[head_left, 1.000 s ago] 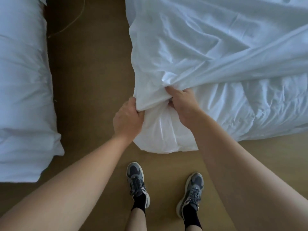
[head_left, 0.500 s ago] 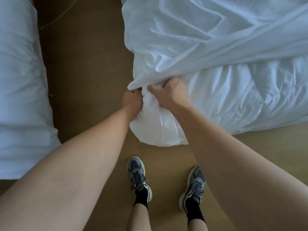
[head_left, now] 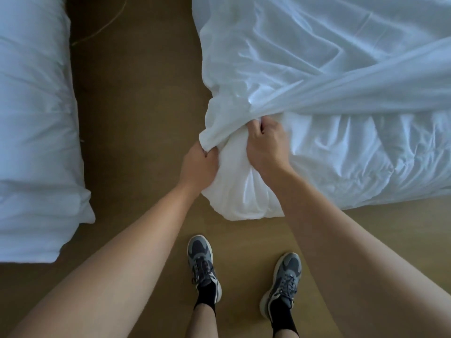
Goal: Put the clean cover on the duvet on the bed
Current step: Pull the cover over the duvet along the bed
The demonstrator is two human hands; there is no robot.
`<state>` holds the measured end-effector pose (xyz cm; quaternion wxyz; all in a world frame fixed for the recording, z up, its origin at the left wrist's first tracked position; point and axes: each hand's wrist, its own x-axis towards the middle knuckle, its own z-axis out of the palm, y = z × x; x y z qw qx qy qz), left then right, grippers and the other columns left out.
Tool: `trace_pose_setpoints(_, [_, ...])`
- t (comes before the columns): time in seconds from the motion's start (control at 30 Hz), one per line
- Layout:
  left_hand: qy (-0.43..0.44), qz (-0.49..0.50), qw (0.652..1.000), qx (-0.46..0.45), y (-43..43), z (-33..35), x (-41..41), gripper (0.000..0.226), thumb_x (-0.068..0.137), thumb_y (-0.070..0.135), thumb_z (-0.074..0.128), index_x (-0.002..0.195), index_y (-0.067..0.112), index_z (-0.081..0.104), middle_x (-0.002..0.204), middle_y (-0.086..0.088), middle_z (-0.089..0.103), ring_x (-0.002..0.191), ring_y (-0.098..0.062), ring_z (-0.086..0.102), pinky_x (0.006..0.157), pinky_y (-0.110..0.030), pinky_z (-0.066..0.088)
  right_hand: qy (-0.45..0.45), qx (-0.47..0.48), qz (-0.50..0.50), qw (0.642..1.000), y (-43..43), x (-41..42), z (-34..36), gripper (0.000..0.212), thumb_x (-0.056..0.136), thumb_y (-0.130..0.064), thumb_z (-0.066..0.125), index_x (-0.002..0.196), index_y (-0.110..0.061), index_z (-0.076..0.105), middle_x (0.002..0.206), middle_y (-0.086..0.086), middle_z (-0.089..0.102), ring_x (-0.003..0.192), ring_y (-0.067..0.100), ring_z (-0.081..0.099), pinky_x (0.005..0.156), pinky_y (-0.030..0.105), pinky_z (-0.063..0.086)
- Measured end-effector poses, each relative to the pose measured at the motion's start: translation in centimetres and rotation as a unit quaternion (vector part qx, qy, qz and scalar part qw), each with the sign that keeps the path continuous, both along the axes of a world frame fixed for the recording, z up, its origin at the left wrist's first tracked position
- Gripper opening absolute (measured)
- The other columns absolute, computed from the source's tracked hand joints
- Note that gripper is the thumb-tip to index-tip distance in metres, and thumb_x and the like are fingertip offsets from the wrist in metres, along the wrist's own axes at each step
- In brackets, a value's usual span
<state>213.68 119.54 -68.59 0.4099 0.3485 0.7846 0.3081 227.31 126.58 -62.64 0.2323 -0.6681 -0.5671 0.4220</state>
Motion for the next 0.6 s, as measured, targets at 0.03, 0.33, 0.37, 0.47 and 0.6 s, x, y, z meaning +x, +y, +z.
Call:
trace_pose_setpoints(0.03, [-0.018, 0.006, 1.000, -0.016, -0.7, -0.7, 0.4, 0.025, 0.098, 0.030, 0.041, 0.093, 0.020, 0.063, 0.081, 0.002, 0.066, 0.071, -0.013, 0.059, 0.061, -0.028, 0.042, -0.001, 0.005, -0.012, 1.000, 0.1, 0.1, 0.1, 0.035, 0.096, -0.025, 0.044, 0.064, -0.017, 0.033, 0.053, -0.008, 0.034, 0.046, 0.009, 0.034, 0.045, 0.027, 0.026])
trace_pose_setpoints(0.33, [-0.120, 0.098, 0.986, -0.058, -2.1, -0.6, 1.7, 0.025, 0.094, 0.035, 0.049, 0.090, 0.027, 0.072, 0.075, 0.015, 0.072, 0.076, -0.010, 0.069, 0.062, -0.026, 0.048, -0.090, -0.169, 0.145, 0.971, 0.5, 0.2, -1.5, 0.022, 0.094, -0.019, 0.047, 0.105, -0.010, 0.064, 0.108, 0.014, 0.068, 0.108, 0.039, 0.065, 0.093, 0.044, 0.054])
trace_pose_setpoints(0.37, [-0.089, 0.087, 0.991, -0.038, -1.9, -0.2, 1.2, 0.024, 0.093, 0.037, 0.048, 0.090, 0.029, 0.070, 0.076, 0.015, 0.072, 0.075, -0.010, 0.068, 0.062, -0.028, 0.048, -0.102, -0.178, 0.153, 0.967, 0.1, -0.2, -1.7, 0.028, 0.095, -0.019, 0.046, 0.114, -0.009, 0.064, 0.118, 0.015, 0.066, 0.114, 0.038, 0.061, 0.094, 0.040, 0.050])
trace_pose_setpoints(0.47, [-0.045, 0.082, 0.996, 0.010, -2.0, 0.4, 1.4, 0.020, 0.093, 0.043, 0.048, 0.099, 0.036, 0.065, 0.086, 0.014, 0.071, 0.083, -0.011, 0.069, 0.069, -0.033, 0.056, -0.094, -0.177, 0.153, 0.968, 0.3, -1.4, -1.4, 0.036, 0.097, -0.021, 0.048, 0.127, -0.008, 0.063, 0.132, 0.013, 0.063, 0.121, 0.035, 0.057, 0.097, 0.034, 0.046])
trace_pose_setpoints(0.6, [-0.070, 0.073, 0.995, -0.026, -3.6, -1.0, 3.3, 0.029, 0.096, 0.044, 0.047, 0.121, 0.034, 0.060, 0.102, 0.012, 0.070, 0.097, -0.013, 0.068, 0.082, -0.036, 0.057, -0.019, -0.222, 0.165, 0.961, -0.3, -0.3, -0.5, 0.027, 0.093, -0.021, 0.053, 0.115, -0.015, 0.067, 0.112, 0.004, 0.067, 0.104, 0.026, 0.063, 0.088, 0.041, 0.055])
